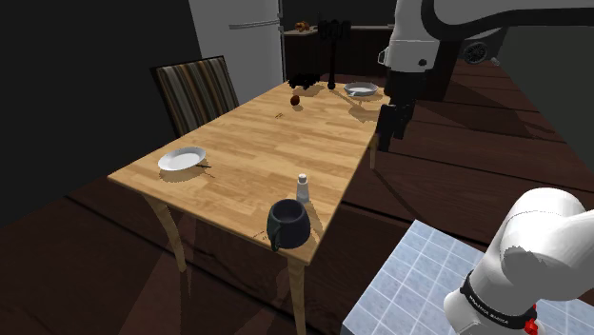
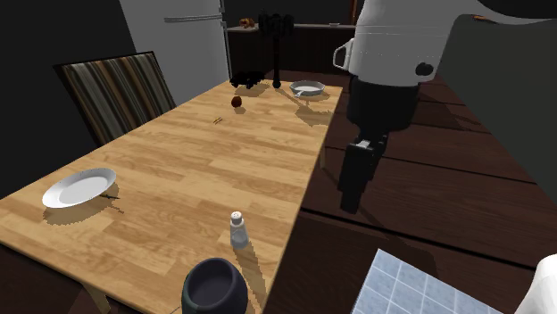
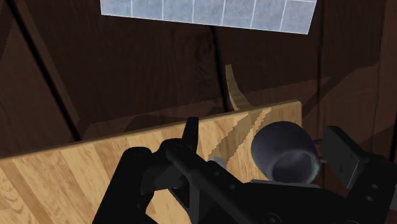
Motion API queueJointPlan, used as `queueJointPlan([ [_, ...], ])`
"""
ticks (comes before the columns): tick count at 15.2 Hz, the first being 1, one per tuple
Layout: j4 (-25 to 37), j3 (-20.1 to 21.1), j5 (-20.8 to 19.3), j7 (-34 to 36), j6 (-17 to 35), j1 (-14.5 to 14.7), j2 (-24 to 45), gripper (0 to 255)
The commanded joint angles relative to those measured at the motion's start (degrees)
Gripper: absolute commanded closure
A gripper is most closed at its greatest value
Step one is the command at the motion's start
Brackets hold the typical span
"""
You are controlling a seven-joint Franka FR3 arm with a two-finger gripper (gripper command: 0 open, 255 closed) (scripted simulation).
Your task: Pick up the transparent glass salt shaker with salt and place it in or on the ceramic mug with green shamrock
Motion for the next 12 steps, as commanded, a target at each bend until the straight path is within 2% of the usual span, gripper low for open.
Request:
queueJointPlan([
  [1,0.0,0.0,0.0,0.0,0.0,0.0,0.0,0],
  [12,8.2,3.3,0.0,5.1,12.5,-0.5,24.7,0],
])
